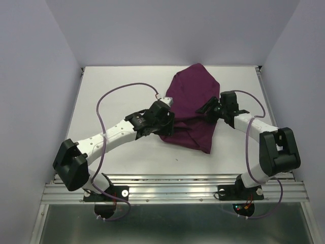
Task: Prepare the surgical pack
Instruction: Pack the surgical kit at the center of the board.
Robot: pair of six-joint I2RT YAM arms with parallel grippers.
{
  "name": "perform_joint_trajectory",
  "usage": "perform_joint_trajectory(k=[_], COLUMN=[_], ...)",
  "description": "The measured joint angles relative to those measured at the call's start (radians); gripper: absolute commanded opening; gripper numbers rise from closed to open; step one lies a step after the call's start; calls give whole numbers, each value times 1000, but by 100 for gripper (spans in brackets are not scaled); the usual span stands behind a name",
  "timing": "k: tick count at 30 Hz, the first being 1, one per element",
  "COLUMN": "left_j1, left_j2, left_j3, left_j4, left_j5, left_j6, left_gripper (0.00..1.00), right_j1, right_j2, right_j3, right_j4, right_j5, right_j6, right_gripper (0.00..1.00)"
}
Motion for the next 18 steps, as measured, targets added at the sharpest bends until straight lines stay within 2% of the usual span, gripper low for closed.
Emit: perform_joint_trajectory(k=[5,9,14,15,18], left_j1=[-1,-7,-39,-42,-49], left_j2=[32,93,165,173,188], left_j3=[0,0,1,2,7], left_j4=[25,44,46,46,46], left_j5=[-31,-51,-91,-98,-124], left_j6=[-4,-4,-2,-1,4], left_gripper=[62,68,68,67,55], right_j1=[0,0,0,0,-1], right_j2=[33,45,65,66,66], right_j3=[0,5,29,29,29], right_j4=[39,55,68,71,78], right_j5=[-16,-18,-18,-18,-19], right_j6=[32,43,48,51,56], right_gripper=[53,44,32,25,19])
